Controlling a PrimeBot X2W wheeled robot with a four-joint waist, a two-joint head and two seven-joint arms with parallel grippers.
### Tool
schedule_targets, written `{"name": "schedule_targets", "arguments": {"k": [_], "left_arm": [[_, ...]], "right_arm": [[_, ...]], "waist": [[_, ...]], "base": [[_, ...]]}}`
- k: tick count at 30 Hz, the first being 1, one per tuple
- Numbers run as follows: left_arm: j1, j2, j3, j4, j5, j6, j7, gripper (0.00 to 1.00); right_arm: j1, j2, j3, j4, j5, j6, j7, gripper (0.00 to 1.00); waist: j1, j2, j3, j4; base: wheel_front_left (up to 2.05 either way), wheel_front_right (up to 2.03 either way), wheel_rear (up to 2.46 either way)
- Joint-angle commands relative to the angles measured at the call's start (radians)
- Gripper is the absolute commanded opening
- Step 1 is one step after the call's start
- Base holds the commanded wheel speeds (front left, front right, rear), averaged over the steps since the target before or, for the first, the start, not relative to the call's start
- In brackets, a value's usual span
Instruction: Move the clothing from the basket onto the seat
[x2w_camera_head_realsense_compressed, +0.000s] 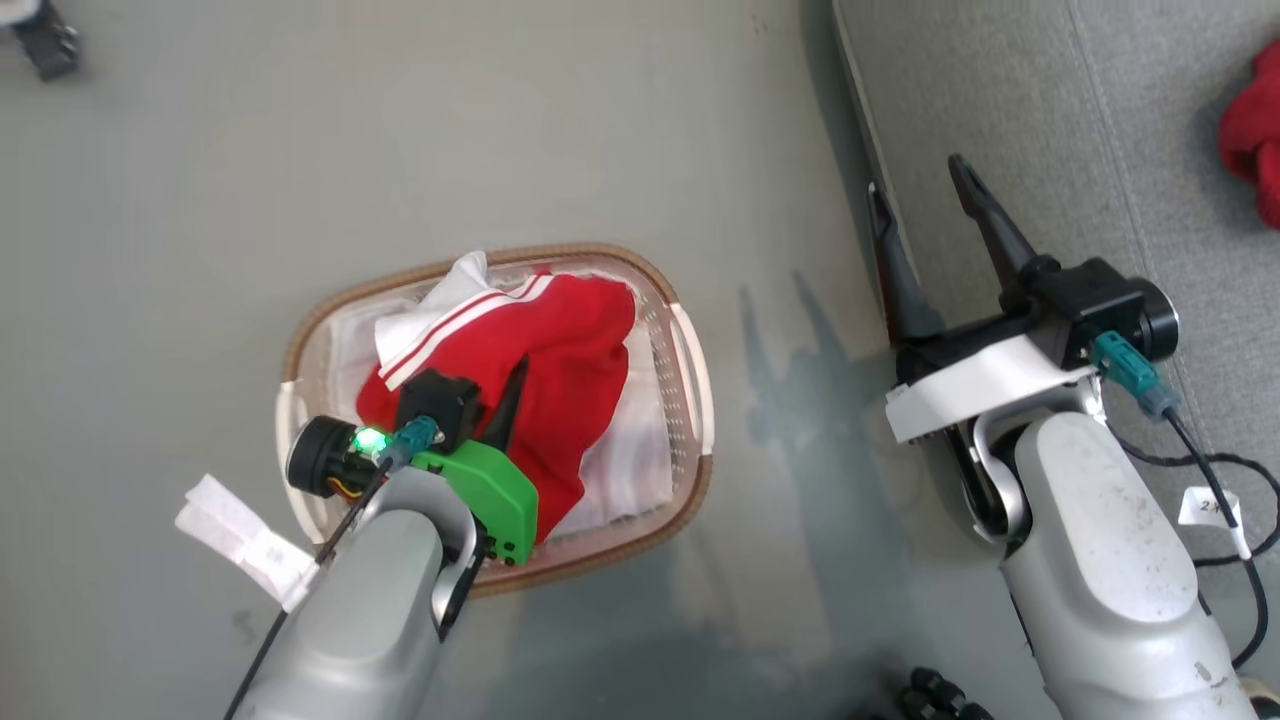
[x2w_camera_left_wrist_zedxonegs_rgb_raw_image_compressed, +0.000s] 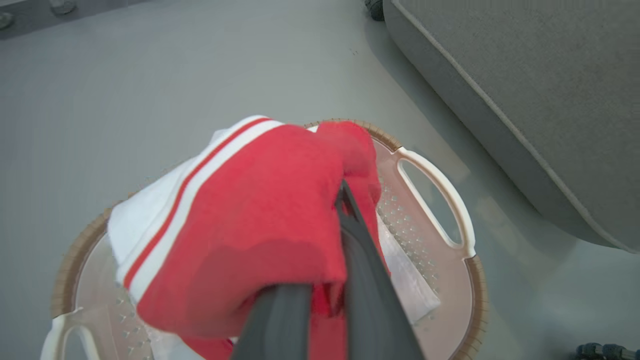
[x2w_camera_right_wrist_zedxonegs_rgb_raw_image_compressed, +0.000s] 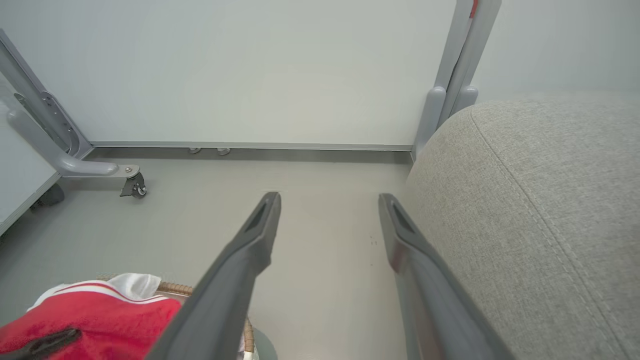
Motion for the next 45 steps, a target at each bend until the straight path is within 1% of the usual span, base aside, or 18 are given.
{"name": "schedule_targets", "arguments": {"k": [1, 11, 19, 25, 34, 45], "left_arm": [[0.031, -0.002, 0.014, -0.022, 0.007, 0.001, 0.0, 0.0], [0.133, -0.014, 0.087, -0.165, 0.058, 0.0, 0.0, 0.0], [0.178, -0.02, 0.138, -0.296, 0.079, -0.001, 0.0, 0.0], [0.193, -0.023, 0.154, -0.393, 0.094, -0.002, 0.0, 0.0], [0.184, -0.025, 0.129, -0.533, 0.091, -0.002, 0.0, 0.0], [0.152, -0.027, 0.1, -0.642, 0.087, -0.002, 0.0, 0.0]], "right_arm": [[0.026, -0.005, -0.005, 0.006, -0.008, -0.001, -0.005, 1.0], [0.103, -0.005, -0.007, 0.027, -0.031, -0.001, -0.005, 1.0], [0.154, -0.005, 0.006, 0.04, -0.036, -0.001, -0.005, 1.0], [0.184, -0.005, 0.021, 0.052, -0.033, -0.001, -0.005, 1.0], [0.237, -0.005, 0.013, 0.063, -0.016, -0.001, -0.005, 1.0], [0.277, -0.005, 0.026, 0.08, -0.006, -0.001, -0.005, 1.0]], "waist": [[0.0, 0.0, -0.087, 0.058], [0.0, 0.0, -0.208, 0.101], [0.0, 0.0, -0.285, 0.125], [0.0, 0.0, -0.333, 0.134], [0.0, 0.0, -0.401, 0.146], [0.0, 0.0, -0.462, 0.144]], "base": [[0.0, 0.0, 0.0], [0.0, 0.0, 0.0], [0.0, 0.0, 0.0], [0.0, 0.0, 0.0], [0.0, 0.0, 0.0], [0.0, 0.0, 0.0]]}}
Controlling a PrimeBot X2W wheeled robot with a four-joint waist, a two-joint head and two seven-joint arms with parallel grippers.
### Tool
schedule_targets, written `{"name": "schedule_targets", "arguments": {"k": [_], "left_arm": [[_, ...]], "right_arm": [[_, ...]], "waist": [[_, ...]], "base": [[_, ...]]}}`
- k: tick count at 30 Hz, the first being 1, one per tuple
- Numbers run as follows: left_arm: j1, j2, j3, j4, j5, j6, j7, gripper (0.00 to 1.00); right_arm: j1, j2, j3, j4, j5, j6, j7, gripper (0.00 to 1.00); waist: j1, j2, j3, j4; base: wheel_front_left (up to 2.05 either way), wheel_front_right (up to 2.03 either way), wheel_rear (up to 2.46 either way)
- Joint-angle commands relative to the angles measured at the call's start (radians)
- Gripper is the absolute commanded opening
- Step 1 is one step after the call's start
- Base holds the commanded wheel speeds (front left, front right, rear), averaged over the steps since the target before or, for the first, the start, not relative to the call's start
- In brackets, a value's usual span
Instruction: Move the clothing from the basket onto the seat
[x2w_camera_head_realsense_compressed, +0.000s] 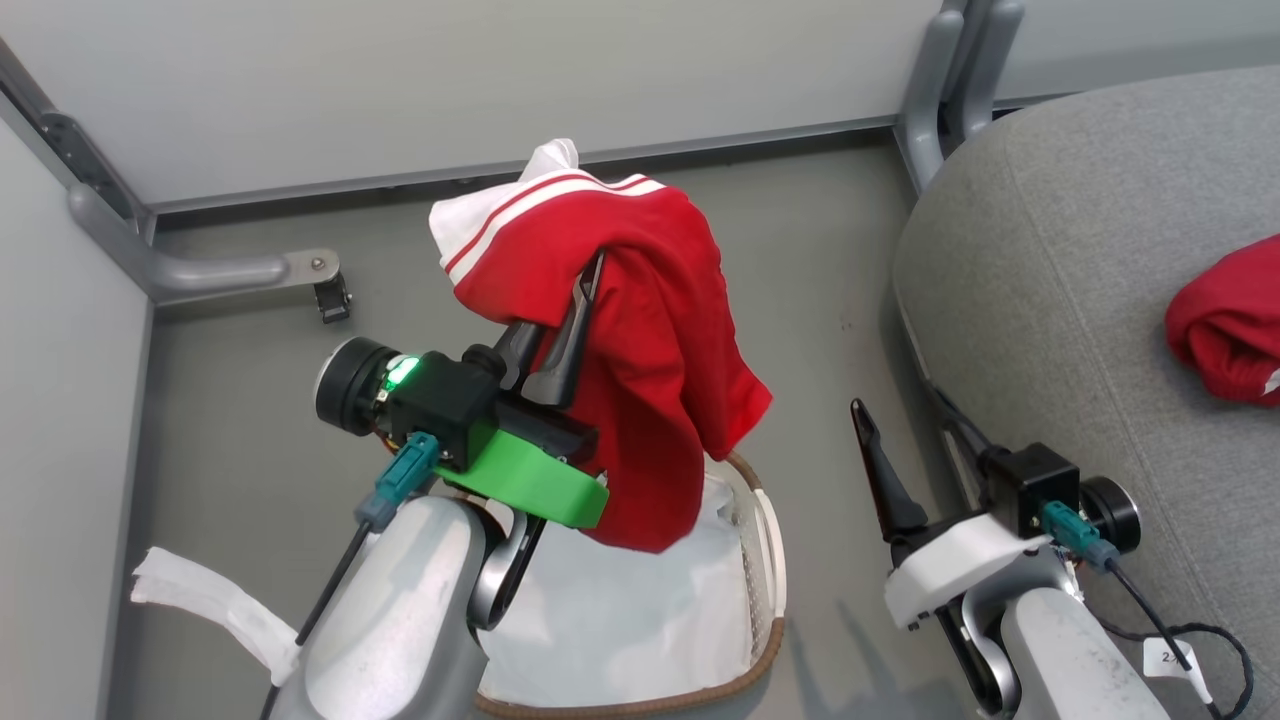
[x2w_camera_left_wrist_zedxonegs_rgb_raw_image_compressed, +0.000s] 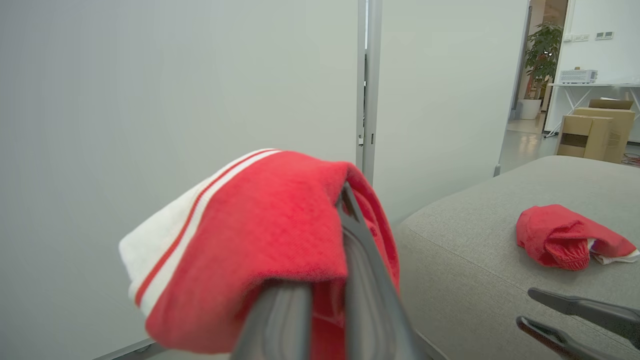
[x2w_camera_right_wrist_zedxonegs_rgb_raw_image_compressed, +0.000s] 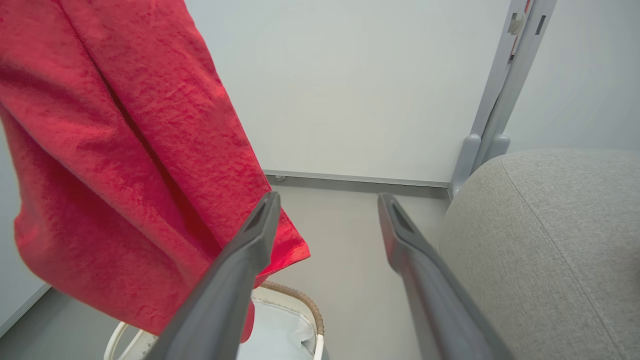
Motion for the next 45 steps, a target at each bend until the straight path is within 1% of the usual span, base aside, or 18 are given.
{"name": "schedule_targets", "arguments": {"k": [1, 14, 20, 26, 32, 36, 45], "left_arm": [[-0.012, 0.001, 0.003, -0.014, -0.002, -0.002, 0.0, 0.0], [0.006, 0.001, -0.002, -0.066, -0.02, 0.003, 0.0, 0.0], [0.003, 0.001, -0.017, -0.07, -0.027, 0.011, 0.0, 0.0], [-0.013, 0.001, -0.025, -0.064, -0.034, 0.016, 0.0, 0.0], [-0.018, 0.001, -0.045, -0.064, -0.053, 0.02, 0.0, 0.0], [-0.029, 0.001, -0.075, -0.069, -0.063, 0.023, 0.0, 0.0], [-0.034, 0.001, -0.138, -0.076, -0.092, 0.041, 0.0, 0.0]], "right_arm": [[0.02, -0.004, 0.004, 0.005, 0.005, -0.001, -0.005, 1.0], [0.015, -0.004, 0.032, -0.014, 0.015, -0.001, -0.005, 1.0], [-0.039, -0.004, 0.12, -0.063, 0.04, -0.001, -0.005, 1.0], [-0.111, -0.004, 0.265, -0.098, 0.071, -0.001, -0.005, 1.0], [-0.181, -0.005, 0.394, -0.082, 0.098, -0.001, -0.005, 1.0], [-0.215, -0.005, 0.437, -0.049, 0.106, -0.001, -0.005, 1.0], [-0.263, -0.005, 0.464, 0.044, 0.093, -0.001, -0.005, 1.0]], "waist": [[0.0, 0.0, -0.014, -0.003], [0.0, 0.0, -0.021, -0.003], [0.0, 0.0, -0.011, 0.003], [0.0, 0.0, -0.005, 0.016], [0.0, 0.0, -0.001, 0.034], [0.0, 0.0, -0.001, 0.052], [0.0, 0.0, -0.003, 0.086]], "base": [[0.0, 0.0, 0.0], [0.0, 0.0, 0.0], [0.0, 0.0, 0.0], [0.0, 0.0, 0.0], [0.0, 0.0, 0.0], [0.0, 0.0, 0.0], [0.0, 0.0, 0.0]]}}
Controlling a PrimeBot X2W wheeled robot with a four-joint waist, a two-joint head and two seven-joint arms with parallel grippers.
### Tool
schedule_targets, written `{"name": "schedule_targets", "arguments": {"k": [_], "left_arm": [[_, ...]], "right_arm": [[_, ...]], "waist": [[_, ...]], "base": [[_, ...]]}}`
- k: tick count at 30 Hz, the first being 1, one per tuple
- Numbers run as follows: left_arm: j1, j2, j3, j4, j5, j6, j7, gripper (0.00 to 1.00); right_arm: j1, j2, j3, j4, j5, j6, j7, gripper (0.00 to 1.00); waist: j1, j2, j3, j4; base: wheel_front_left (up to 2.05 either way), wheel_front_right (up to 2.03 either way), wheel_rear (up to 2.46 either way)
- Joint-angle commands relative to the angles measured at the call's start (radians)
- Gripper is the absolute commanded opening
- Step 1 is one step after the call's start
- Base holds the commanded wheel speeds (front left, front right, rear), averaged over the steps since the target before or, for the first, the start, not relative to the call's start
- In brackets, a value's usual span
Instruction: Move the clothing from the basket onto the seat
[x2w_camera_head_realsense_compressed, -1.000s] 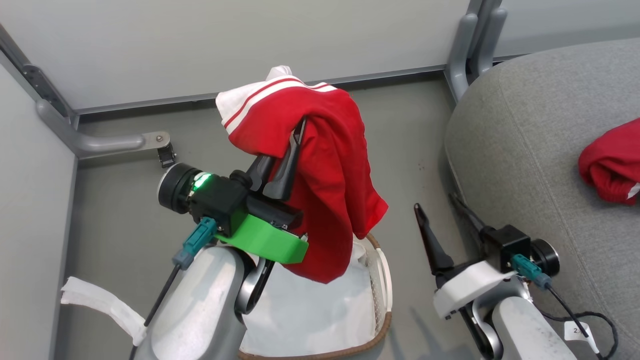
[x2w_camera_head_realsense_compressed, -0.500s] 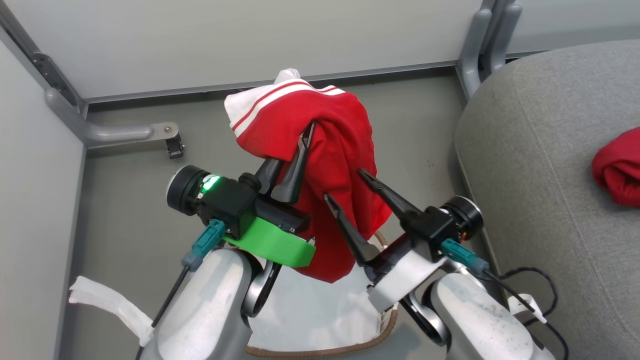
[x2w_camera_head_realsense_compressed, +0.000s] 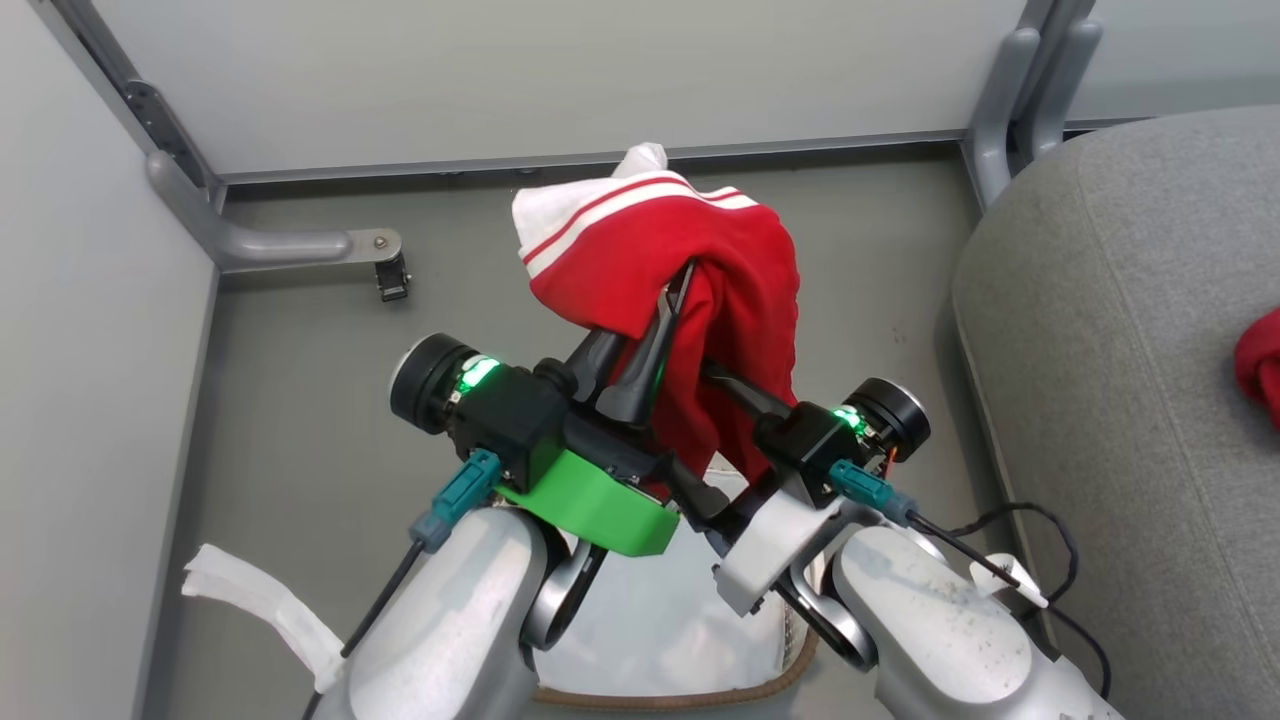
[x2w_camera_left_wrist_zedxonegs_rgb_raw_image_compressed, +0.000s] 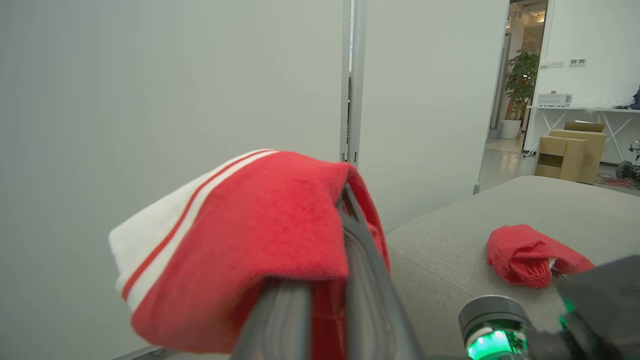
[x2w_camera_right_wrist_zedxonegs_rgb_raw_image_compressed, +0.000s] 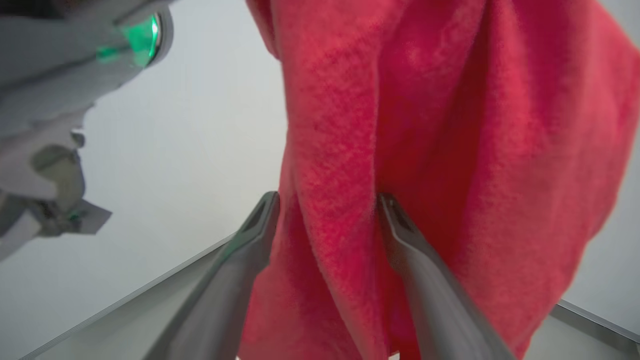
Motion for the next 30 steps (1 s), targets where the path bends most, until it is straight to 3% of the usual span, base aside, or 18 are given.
{"name": "schedule_targets", "arguments": {"k": [1, 4, 7, 8, 18, 21, 30], "left_arm": [[-0.016, 0.002, -0.006, -0.002, -0.01, 0.006, 0.0, 0.0], [-0.019, 0.002, -0.019, -0.003, -0.018, 0.01, 0.0, 0.0], [-0.024, 0.002, -0.027, -0.002, -0.021, 0.015, 0.0, 0.0], [-0.025, 0.002, -0.029, 0.0, -0.023, 0.016, 0.0, 0.0], [-0.021, 0.002, -0.017, 0.017, -0.013, 0.023, 0.0, 0.0], [-0.015, 0.002, -0.009, 0.044, -0.009, 0.025, 0.0, 1.0], [0.02, 0.004, 0.047, 0.109, 0.045, 0.013, 0.0, 1.0]], "right_arm": [[-0.01, -0.005, 0.002, 0.021, -0.006, -0.001, -0.005, 1.0], [-0.019, -0.005, -0.001, 0.056, -0.006, -0.001, -0.005, 1.0], [-0.026, -0.005, 0.001, 0.081, 0.005, -0.001, -0.005, 0.2], [-0.026, -0.005, 0.003, 0.086, 0.008, -0.001, -0.005, 0.0], [-0.019, -0.005, -0.016, 0.078, 0.006, -0.001, -0.005, 0.0], [-0.009, -0.005, -0.021, 0.063, 0.004, -0.001, -0.005, 0.0], [0.013, -0.005, -0.024, 0.032, 0.017, -0.001, -0.005, 0.0]], "waist": [[0.0001, 0.0, 0.0, 0.007], [0.0001, 0.0, 0.0, 0.016], [0.0001, 0.0, 0.003, 0.022], [0.0001, 0.0, 0.004, 0.022], [0.0001, 0.0, 0.012, 0.009], [0.0001, 0.0, 0.012, -0.005], [0.0001, 0.0, 0.019, -0.125]], "base": [[0.0, 0.0, 0.0], [0.0, 0.0, 0.0], [0.0, 0.0, 0.0], [0.0, 0.0, 0.0], [0.0, 0.0, 0.0], [0.0, 0.0, 0.0], [0.0, 0.0, 0.0]]}}
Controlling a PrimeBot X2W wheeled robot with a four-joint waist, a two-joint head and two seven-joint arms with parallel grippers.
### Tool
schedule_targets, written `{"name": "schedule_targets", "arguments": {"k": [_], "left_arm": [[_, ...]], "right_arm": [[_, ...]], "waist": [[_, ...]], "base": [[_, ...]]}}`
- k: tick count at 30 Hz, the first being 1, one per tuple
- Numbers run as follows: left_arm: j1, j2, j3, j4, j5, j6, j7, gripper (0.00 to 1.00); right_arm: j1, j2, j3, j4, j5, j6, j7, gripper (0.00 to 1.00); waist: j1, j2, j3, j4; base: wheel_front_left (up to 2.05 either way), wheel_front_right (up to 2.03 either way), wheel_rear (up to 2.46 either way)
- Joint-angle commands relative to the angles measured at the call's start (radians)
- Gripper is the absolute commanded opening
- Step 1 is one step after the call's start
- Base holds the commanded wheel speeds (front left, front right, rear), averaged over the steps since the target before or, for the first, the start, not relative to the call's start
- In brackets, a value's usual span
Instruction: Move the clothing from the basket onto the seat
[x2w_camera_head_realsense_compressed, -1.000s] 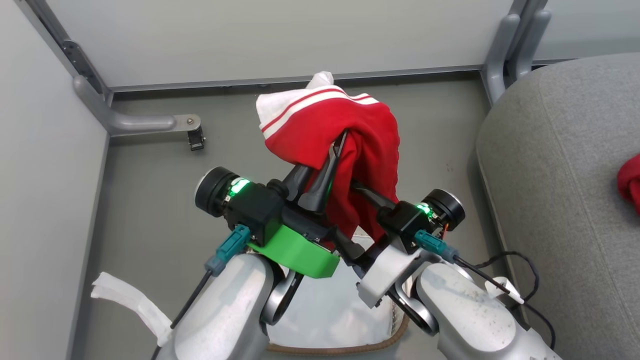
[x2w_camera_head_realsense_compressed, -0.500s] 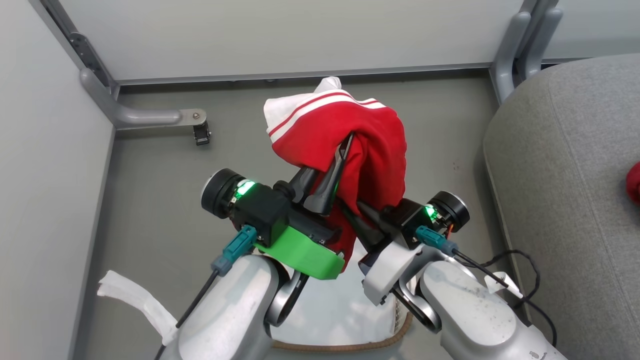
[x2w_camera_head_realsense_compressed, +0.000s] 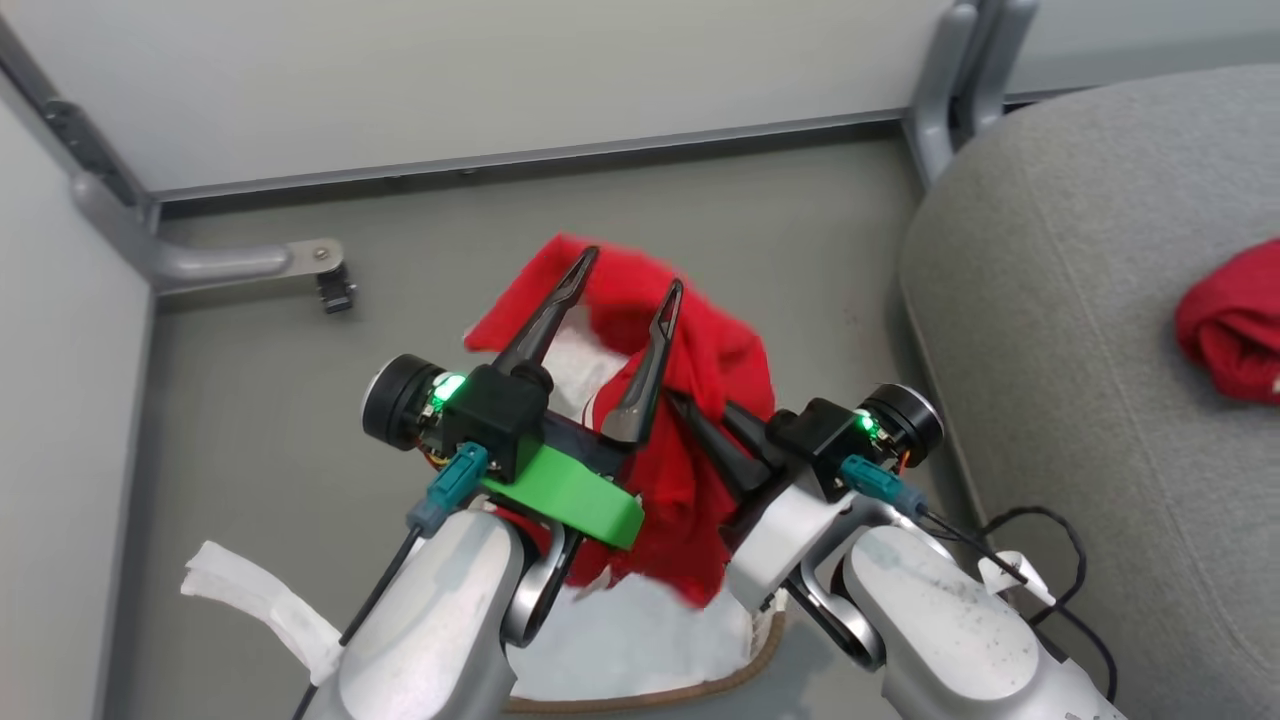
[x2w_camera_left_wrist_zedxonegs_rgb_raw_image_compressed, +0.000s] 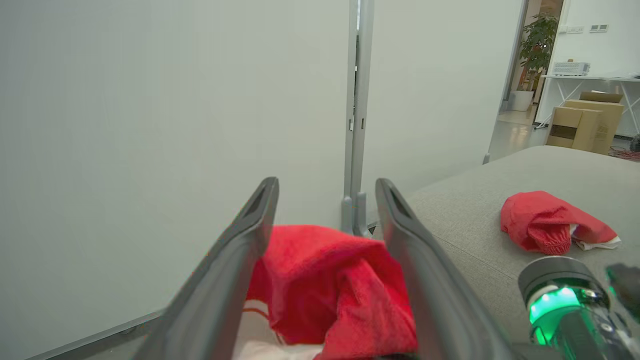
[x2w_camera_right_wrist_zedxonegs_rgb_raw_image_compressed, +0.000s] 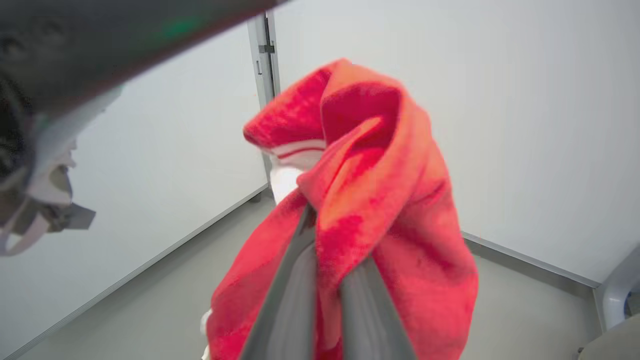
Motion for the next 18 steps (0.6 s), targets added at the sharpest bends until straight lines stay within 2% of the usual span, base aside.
{"name": "schedule_targets", "arguments": {"k": [1, 18], "left_arm": [[0.018, 0.004, 0.012, 0.005, 0.013, -0.006, 0.0, 1.0], [0.014, 0.01, 0.072, 0.043, 0.074, -0.041, 0.0, 1.0]], "right_arm": [[0.014, -0.004, -0.006, -0.009, 0.004, -0.001, -0.005, 0.0], [0.024, -0.003, -0.034, -0.085, 0.029, -0.001, -0.005, 0.0]], "waist": [[0.0, 0.0, 0.007, -0.067], [0.0, 0.0, 0.051, -0.425]], "base": [[0.0, 0.0, 0.0], [0.0, 0.0, 0.0]]}}
